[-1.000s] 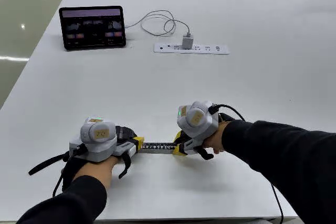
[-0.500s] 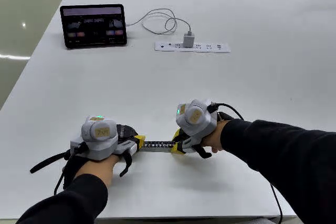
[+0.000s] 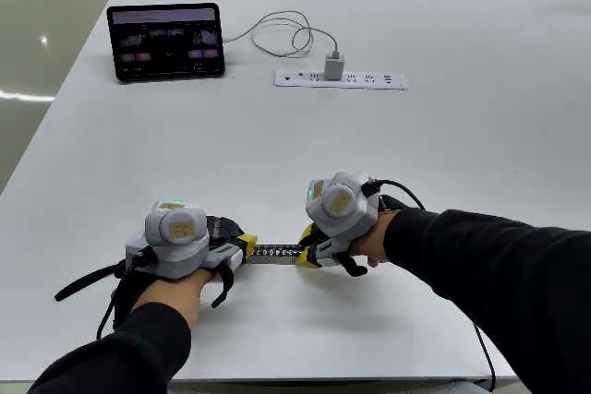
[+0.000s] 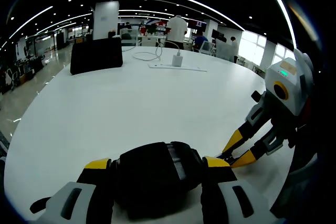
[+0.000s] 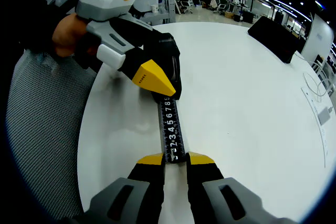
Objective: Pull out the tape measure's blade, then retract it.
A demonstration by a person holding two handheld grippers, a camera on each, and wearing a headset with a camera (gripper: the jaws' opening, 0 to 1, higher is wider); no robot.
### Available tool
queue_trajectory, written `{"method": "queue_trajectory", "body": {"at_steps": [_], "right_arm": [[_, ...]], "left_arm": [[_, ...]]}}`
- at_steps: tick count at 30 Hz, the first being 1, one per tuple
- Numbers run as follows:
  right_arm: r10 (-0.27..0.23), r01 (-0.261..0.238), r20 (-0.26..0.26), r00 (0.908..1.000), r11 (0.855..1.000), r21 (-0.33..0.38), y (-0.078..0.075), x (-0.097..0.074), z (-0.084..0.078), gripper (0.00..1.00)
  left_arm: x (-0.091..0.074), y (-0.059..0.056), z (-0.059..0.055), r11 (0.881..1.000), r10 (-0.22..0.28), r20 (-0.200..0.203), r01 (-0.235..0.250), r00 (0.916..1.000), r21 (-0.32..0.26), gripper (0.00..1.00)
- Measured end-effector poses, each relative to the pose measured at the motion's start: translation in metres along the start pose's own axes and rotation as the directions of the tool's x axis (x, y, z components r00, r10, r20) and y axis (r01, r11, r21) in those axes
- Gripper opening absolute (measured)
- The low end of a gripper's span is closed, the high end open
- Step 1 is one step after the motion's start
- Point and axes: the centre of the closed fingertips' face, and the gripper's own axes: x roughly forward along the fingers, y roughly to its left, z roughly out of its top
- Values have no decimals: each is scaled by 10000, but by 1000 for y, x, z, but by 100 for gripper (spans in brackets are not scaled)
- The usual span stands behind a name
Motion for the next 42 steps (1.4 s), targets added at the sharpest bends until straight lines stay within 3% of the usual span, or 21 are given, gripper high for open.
{"method": "queue_trajectory", "body": {"at_steps": [42], "right_arm": [[-2,2,424,9991,10000,-4,2,11,18,11]], "left_arm": [[0,0,-1,9999,-75,-114,74,9999,-106,63]]}}
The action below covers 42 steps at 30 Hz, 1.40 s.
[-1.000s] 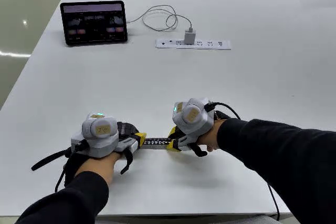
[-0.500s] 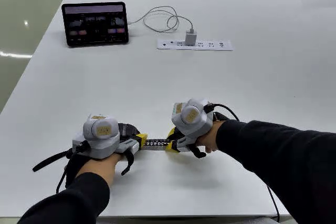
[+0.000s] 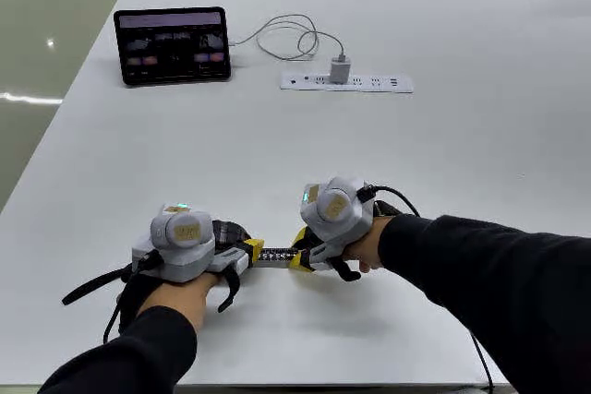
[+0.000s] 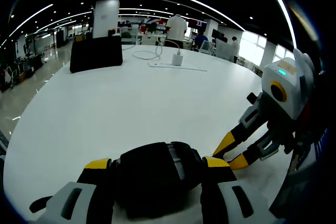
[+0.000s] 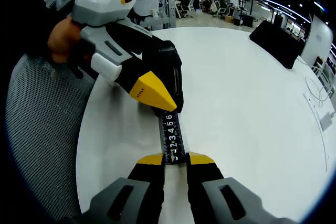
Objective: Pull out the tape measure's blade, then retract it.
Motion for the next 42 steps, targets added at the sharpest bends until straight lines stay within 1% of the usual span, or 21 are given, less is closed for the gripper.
{"method": "queue_trajectory", "body": {"at_steps": [9,23,24,26,29,42], "right_arm": [[30,-31,89,10000,10000,85,0,3,4,11],[151,-149,201,9997,9998,-100,2,7,12,11],[159,-158,207,9997,9998,-77,2,7,13,11],[157,-162,294,9994,9997,189,2,8,13,11],[150,-150,286,9995,9999,16,1,9,13,11],[177,-180,441,9989,9998,68,3,15,22,11]], "left_arm": [[0,0,0,10000,31,-3,-31,10000,-52,63],[-1,2,1,9998,11,16,-11,10000,-189,63],[-1,2,1,9998,5,16,-5,10000,-197,63],[-1,1,0,9999,-17,14,17,10000,-167,63],[-1,1,0,9997,-63,17,63,10000,-223,63],[0,1,0,9997,-63,20,64,10000,-244,63]]}}
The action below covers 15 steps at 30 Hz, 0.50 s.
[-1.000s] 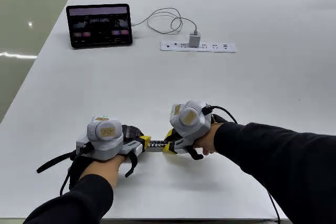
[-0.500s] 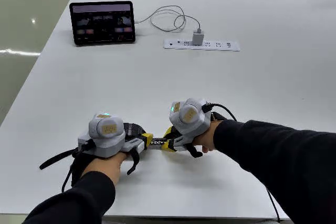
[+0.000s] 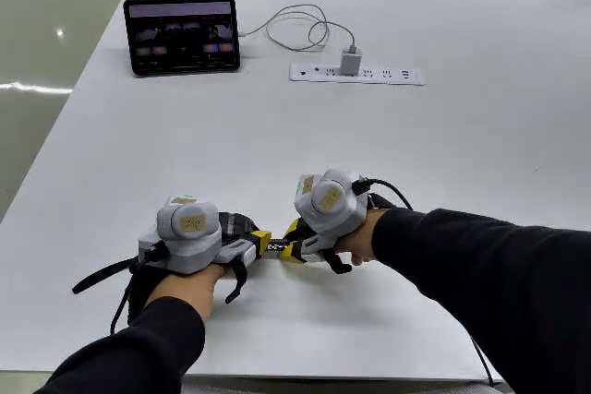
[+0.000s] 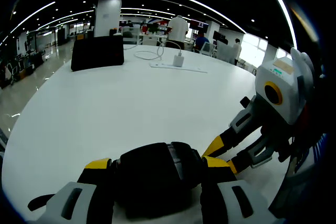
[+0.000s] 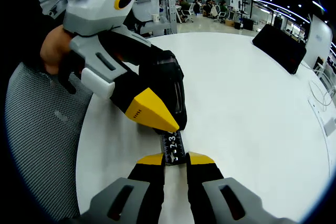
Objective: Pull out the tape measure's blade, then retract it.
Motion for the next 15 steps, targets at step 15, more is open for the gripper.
{"method": "queue_trajectory", "body": {"at_steps": [15], "right_arm": [[49,-48,77,10000,10000,-72,1,6,8,11]], "left_arm": [[0,0,0,10000,-6,23,6,10000,-48,63]]}}
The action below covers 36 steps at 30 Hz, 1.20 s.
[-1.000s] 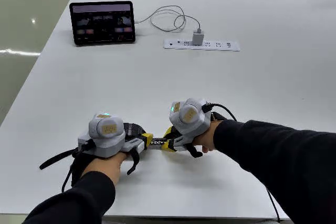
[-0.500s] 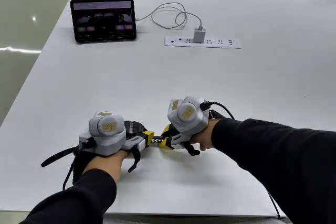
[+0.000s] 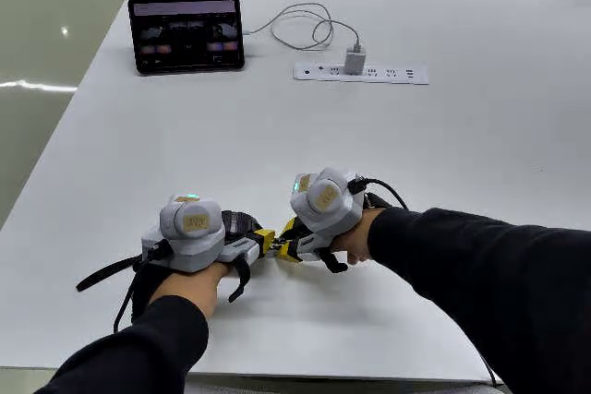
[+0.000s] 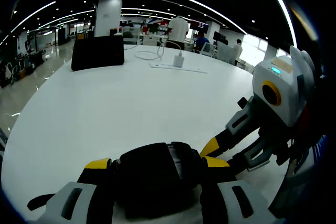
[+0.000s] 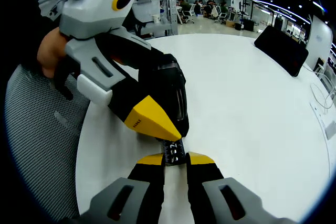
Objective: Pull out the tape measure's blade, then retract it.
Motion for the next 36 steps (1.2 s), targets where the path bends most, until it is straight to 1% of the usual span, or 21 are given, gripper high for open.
{"method": "queue_trajectory", "body": {"at_steps": [10,24,28,30,32,36], "right_arm": [[49,-50,54,10000,9999,102,1,4,6,11],[152,-151,255,9996,9999,-25,1,8,10,11],[197,-195,214,9996,9997,-136,2,10,13,11],[220,-219,222,9995,9997,-64,1,10,12,11],[217,-213,161,9996,9995,-215,2,11,12,11],[233,-231,163,9996,9996,-156,2,11,12,11]], "left_arm": [[0,0,0,10000,-19,12,19,10000,-83,63],[0,0,0,9999,-52,3,52,10000,-133,63],[0,0,0,9999,-64,6,64,10000,-147,63],[0,0,0,9998,-66,19,66,10000,-164,63],[0,1,0,9999,-64,25,64,10000,-150,63],[0,1,1,9999,-65,21,65,10000,-150,63]]}}
